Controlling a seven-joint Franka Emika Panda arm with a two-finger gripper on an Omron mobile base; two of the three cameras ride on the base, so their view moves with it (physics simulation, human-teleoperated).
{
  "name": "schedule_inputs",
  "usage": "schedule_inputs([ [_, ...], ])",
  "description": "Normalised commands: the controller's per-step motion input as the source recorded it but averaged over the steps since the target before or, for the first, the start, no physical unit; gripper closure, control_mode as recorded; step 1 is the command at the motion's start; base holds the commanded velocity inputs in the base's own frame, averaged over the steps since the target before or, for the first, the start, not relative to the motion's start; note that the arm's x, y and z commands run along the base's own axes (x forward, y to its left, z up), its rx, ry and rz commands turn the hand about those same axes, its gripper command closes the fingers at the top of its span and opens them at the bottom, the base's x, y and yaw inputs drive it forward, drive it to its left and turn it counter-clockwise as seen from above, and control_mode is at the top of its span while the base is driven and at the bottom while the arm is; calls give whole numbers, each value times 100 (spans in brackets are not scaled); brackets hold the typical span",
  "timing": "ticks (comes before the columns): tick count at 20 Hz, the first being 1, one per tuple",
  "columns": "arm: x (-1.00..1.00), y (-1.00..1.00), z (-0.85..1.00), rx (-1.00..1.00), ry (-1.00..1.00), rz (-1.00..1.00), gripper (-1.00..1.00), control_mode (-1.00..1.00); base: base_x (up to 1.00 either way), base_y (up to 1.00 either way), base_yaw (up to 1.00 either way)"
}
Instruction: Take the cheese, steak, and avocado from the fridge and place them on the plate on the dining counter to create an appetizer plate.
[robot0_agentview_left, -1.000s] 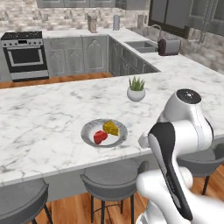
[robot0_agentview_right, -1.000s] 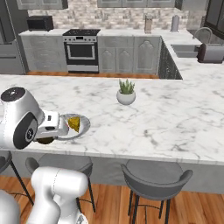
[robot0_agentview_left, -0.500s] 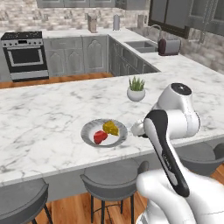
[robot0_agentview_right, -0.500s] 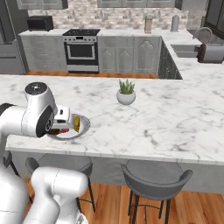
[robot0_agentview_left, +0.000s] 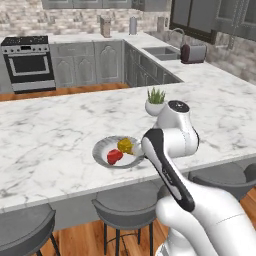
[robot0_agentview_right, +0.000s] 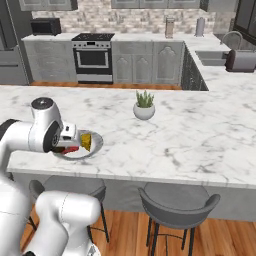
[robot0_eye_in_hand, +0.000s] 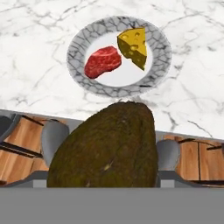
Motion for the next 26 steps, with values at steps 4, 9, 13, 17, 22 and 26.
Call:
schedule_inputs([
  [4, 35, 9, -38, 0, 0, -2, 100, -100, 0, 0, 0],
  [9, 44, 0, -36, 0, 0, -7, 100, -100, 0, 0, 0],
  [13, 39, 0, -19, 0, 2, -10, 100, -100, 0, 0, 0],
  [17, 46, 9, -5, 0, 10, -9, 100, -100, 0, 0, 0],
  [22, 47, 10, -6, 0, 13, -5, 100, -100, 0, 0, 0],
  [26, 40, 10, -20, 0, 24, 0, 100, -100, 0, 0, 0],
])
